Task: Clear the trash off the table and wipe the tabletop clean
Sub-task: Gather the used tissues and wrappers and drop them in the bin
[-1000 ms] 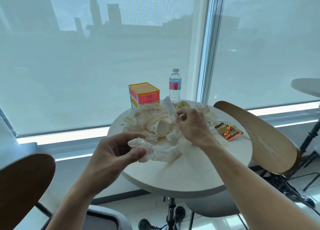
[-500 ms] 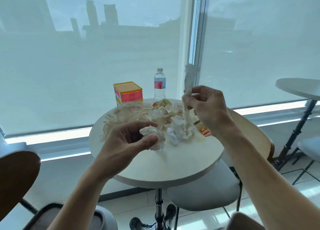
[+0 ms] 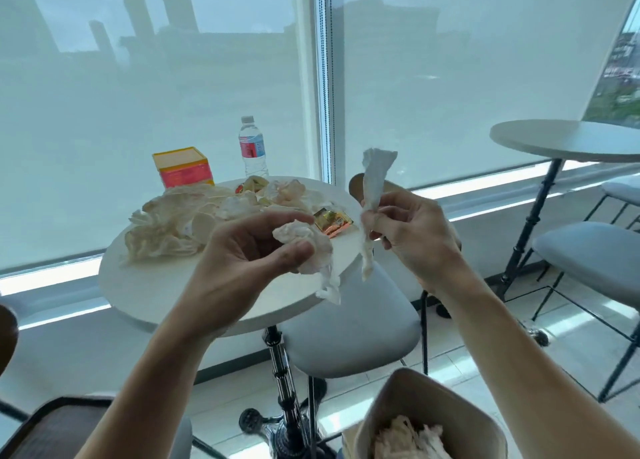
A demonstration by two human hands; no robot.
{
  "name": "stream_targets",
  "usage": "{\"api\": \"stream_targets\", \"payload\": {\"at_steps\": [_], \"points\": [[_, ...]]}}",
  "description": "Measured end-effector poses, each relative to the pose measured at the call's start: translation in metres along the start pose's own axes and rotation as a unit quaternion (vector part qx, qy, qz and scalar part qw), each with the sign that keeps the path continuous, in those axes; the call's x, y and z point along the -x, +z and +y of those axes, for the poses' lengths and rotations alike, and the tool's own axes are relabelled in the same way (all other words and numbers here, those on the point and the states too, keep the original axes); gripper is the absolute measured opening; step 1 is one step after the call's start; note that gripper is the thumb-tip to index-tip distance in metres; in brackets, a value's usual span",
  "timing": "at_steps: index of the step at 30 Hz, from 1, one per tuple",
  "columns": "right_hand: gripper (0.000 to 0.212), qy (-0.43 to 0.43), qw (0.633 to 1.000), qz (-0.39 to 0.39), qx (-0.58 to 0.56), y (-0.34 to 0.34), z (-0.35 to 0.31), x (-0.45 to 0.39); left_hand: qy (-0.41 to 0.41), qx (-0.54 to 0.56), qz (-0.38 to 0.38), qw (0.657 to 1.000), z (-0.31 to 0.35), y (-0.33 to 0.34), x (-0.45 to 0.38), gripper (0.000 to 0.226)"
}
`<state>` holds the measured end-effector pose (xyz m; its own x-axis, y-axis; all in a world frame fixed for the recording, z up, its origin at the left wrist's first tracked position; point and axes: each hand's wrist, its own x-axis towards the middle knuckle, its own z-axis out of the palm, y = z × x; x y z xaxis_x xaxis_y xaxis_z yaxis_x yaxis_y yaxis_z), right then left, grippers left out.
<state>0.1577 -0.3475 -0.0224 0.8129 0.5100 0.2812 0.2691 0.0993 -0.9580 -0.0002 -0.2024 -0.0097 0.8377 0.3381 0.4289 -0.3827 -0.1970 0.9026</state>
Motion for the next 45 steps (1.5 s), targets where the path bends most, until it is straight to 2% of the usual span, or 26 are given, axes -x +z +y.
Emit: {"api": "stream_targets", "payload": {"at_steps": [5, 8, 13, 19, 22, 28, 33, 36, 45], "points": [[0.014, 0.059, 0.997, -0.019, 0.039, -0.038, 0.051, 0.032, -0.010, 0.015, -0.052, 0.999, -0.009, 0.038, 0.006, 0.029], [0.006, 0.117, 0.990, -0.037, 0.073, -0.057, 0.088, 0.049, -0.033, 0.023, -0.059, 0.997, -0.019, 0.060, 0.011, 0.027], [0.008, 0.199, 0.971, -0.050, 0.124, -0.076, 0.143, 0.074, -0.058, -0.002, -0.079, 0.995, -0.039, 0.092, 0.023, 0.030], [0.036, 0.254, 0.950, -0.054, 0.175, -0.098, 0.160, 0.085, -0.116, -0.062, -0.097, 0.986, -0.073, 0.120, 0.041, 0.031], [0.042, 0.250, 0.951, -0.022, 0.180, -0.106, 0.157, 0.081, -0.162, -0.072, -0.115, 0.978, -0.094, 0.130, 0.053, 0.033], [0.028, 0.214, 0.966, -0.012, 0.144, -0.110, 0.140, 0.074, -0.232, -0.115, -0.159, 0.953, -0.145, 0.138, 0.071, 0.034], [0.020, 0.189, 0.973, -0.037, 0.126, -0.099, 0.126, 0.072, -0.274, -0.246, -0.196, 0.909, -0.176, 0.134, 0.078, 0.047], [0.018, 0.179, 0.974, -0.052, 0.131, -0.089, 0.117, 0.069, -0.256, -0.303, -0.207, 0.894, -0.179, 0.126, 0.075, 0.049], [0.016, 0.134, 0.976, -0.100, 0.142, -0.050, 0.081, 0.041, -0.143, -0.280, -0.137, 0.939, -0.118, 0.076, 0.032, 0.032]]}}
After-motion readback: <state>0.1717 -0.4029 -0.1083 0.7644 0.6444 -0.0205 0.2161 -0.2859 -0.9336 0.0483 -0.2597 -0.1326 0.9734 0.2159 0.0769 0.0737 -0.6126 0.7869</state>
